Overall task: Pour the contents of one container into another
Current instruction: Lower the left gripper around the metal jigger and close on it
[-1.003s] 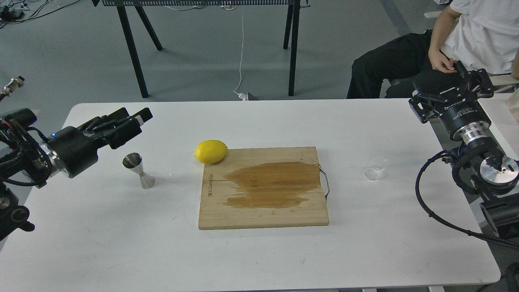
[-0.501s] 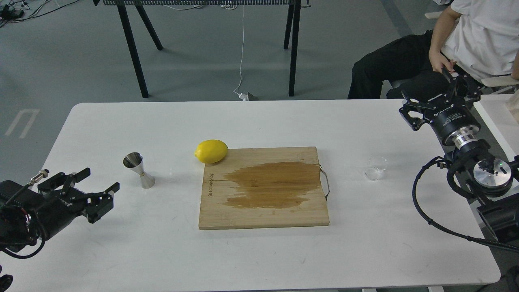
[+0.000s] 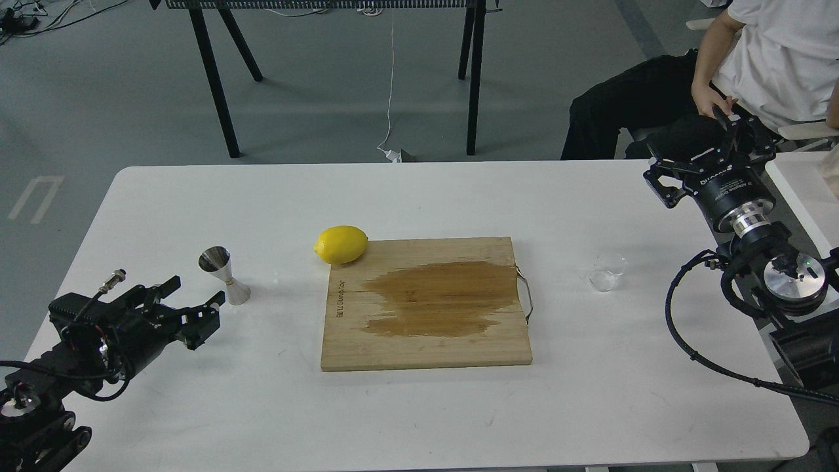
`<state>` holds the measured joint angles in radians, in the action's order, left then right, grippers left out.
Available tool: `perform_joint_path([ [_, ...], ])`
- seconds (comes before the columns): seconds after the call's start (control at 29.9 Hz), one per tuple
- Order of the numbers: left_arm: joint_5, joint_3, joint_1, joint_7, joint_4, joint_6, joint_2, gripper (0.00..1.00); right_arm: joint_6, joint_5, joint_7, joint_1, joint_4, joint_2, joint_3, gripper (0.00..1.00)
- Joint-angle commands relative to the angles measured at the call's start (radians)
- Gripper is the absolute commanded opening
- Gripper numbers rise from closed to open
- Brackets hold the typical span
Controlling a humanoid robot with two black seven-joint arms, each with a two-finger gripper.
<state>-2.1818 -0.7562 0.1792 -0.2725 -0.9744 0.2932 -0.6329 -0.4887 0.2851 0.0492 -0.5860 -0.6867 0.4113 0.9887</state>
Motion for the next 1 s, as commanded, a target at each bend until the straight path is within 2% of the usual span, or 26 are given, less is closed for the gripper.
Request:
perform_joint_path([
  [0.0,0.0,0.021,0.028,0.006,0.035,0.004,0.065,0.82,0.0,0.0,0.003,0.0,0.001,0.001,0.002,1.0],
  [0.37,0.0,0.032,0.098,0.006,0.138,0.009,0.136,0.78,0.0,0.0,0.005,0.0,0.004,0.003,0.004,1.0],
  [0.43,0.0,0.032,0.106,0.007,0.151,0.011,0.142,0.67,0.0,0.0,0.005,0.0,0.004,0.003,0.004,1.0],
  [0.53,0.0,0.032,0.112,0.006,0.154,0.012,0.141,0.58,0.0,0.0,0.005,0.0,0.006,0.001,0.004,1.0],
  [0.67,0.0,0.034,0.12,0.001,0.169,0.012,0.139,0.51,0.0,0.0,0.006,0.002,0.004,-0.006,0.047,1.0],
  [0.84,0.0,0.034,0.118,0.001,0.171,0.012,0.144,0.47,0.0,0.0,0.006,0.0,0.003,-0.008,0.057,1.0],
  [0.97,0.0,0.034,0.118,0.001,0.171,0.012,0.144,0.34,0.0,0.0,0.006,0.0,0.003,-0.006,0.057,1.0],
])
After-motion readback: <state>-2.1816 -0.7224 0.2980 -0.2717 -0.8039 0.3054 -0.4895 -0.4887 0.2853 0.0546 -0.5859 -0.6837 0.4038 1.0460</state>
